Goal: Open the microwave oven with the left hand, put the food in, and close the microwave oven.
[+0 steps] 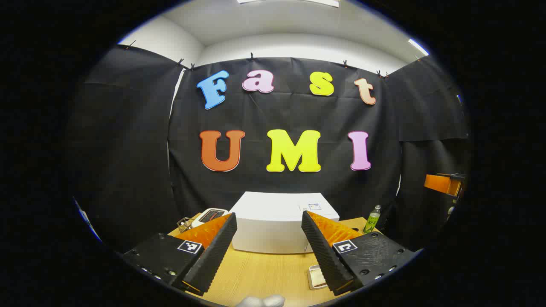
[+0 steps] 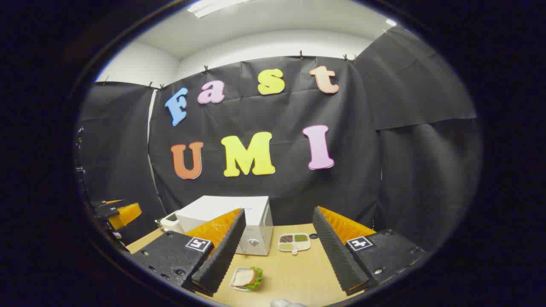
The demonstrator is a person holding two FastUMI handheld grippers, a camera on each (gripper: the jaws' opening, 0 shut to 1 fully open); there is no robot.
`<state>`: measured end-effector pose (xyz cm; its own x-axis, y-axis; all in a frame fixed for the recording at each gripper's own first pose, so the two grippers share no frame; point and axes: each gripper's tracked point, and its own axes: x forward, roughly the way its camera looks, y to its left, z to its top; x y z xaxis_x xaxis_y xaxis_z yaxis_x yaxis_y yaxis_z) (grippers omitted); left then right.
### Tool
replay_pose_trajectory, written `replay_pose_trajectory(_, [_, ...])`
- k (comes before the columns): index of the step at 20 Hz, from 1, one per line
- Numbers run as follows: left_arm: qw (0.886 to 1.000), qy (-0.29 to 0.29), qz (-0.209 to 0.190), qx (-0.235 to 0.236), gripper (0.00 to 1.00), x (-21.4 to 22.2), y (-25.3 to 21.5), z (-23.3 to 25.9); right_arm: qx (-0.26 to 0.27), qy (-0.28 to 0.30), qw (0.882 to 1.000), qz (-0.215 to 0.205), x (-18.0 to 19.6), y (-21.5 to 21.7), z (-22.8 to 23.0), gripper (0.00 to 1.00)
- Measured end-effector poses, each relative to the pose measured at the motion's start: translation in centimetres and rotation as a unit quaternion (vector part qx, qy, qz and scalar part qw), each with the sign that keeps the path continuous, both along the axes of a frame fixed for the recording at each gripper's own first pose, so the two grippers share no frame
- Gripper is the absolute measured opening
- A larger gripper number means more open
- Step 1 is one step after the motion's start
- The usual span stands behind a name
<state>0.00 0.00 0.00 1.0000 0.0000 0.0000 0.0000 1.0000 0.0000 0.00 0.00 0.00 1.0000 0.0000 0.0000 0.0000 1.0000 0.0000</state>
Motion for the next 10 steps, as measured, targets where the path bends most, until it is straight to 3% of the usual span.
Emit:
replay_pose_trajectory(1, [1.000, -0.002, 0.002, -0.001, 0.95, 0.07, 0.09, 0.12, 0.003, 0.004, 1.000, -0.001, 0.07, -0.12, -0.16, 1.00])
replay_pose_trajectory(2, [1.000, -0.007, 0.004, 0.000, 0.95, 0.00, 0.24, 0.37, 0.005, 0.004, 1.000, -0.001, 0.06, -0.06, -0.14, 0.92])
replay_pose_trajectory(3, [1.000, -0.010, 0.006, 0.002, 0.95, 0.04, 0.29, 0.52, 0.004, 0.004, 1.000, -0.001, 0.15, -0.06, -0.10, 0.92])
replay_pose_trajectory(4, [1.000, -0.010, 0.008, 0.005, 0.95, 0.20, 0.45, 0.44, 0.000, 0.006, 1.000, -0.003, 0.19, -0.21, -0.30, 1.00])
replay_pose_trajectory(5, [1.000, -0.010, 0.009, 0.005, 0.95, 0.33, 0.55, 0.40, -0.003, 0.007, 1.000, -0.001, 0.28, -0.20, -0.30, 1.00])
replay_pose_trajectory(6, [1.000, -0.009, 0.010, 0.004, 0.95, 0.41, 0.46, 0.29, -0.005, 0.007, 1.000, 0.000, 0.35, -0.14, -0.24, 0.92])
replay_pose_trajectory(10, [1.000, -0.007, 0.010, 0.004, 0.95, 0.82, 0.16, 0.15, -0.015, 0.005, 1.000, 0.001, 0.48, -0.16, -0.07, 0.92])
